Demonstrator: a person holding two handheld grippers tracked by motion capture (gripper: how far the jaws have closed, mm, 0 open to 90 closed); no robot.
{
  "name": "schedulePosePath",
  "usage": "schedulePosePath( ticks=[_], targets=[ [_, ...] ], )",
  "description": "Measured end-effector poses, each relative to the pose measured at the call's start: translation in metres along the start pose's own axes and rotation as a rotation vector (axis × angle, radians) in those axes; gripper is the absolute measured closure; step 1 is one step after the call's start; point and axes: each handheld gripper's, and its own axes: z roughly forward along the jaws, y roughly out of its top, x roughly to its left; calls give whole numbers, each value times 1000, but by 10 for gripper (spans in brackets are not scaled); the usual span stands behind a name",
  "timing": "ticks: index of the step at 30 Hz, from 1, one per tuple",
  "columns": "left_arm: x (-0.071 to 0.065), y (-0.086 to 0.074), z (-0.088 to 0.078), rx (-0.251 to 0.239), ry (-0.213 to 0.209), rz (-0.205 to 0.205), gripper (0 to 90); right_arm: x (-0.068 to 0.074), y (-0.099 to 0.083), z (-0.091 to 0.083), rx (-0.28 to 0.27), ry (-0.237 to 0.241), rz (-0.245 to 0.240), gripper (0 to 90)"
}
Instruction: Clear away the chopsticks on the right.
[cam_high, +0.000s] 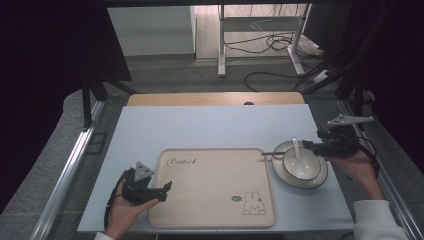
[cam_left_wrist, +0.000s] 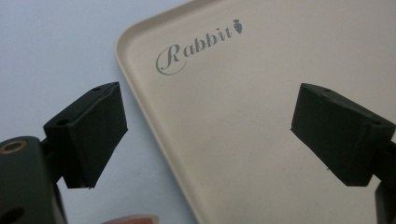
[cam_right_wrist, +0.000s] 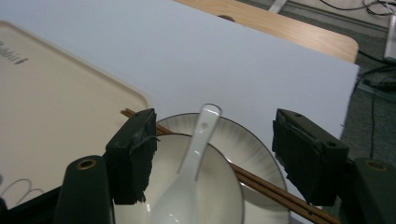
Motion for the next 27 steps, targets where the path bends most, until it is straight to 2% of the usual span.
schedulePosePath(
  ticks=[3, 6, 7, 8, 11, 15, 17, 18, 19, 20, 21, 23, 26, 27],
  targets=[
    [0, 0, 1, 4, 0, 15, 106, -10, -2, 0, 10, -36, 20, 311],
    [2, 0, 1, 6, -1, 17, 106, -18, -3, 0, 13, -44, 46, 319],
    [3, -1, 0, 4, 0, 18, 106, -24, -3, 0, 20, -69, 54, 324],
    [3, -1, 0, 4, 0, 18, 106, -24, -3, 0, 20, -69, 54, 324],
    [4, -2, -2, 0, -1, 18, 106, -37, -7, 1, 39, -143, 76, 326],
    [6, -3, -2, 2, -3, 18, 107, -49, -10, 6, 53, -167, 104, 343],
    [6, -3, -2, 2, -3, 18, 107, -58, -12, 14, 99, -185, 105, 345],
    [6, -3, -2, 2, -3, 18, 106, -58, -12, 14, 99, -185, 105, 345],
    [6, -3, -2, 2, -4, 17, 106, -62, -14, 21, 133, -191, 97, 361],
    [7, -3, -2, 2, -3, 16, 106, -62, -14, 21, 133, -191, 97, 361],
    [7, -3, -2, 5, -2, 14, 106, -65, -16, 28, 166, -194, 82, 389],
    [8, -4, -2, 6, -1, 12, 106, -66, -16, 31, 179, -196, 76, 400],
    [8, -4, -2, 7, 4, 11, 106, -70, -16, 41, 216, -208, 67, 463],
    [9, -5, -3, 6, 4, 6, 106, -72, -16, 47, 239, -210, 65, 515]
  ],
)
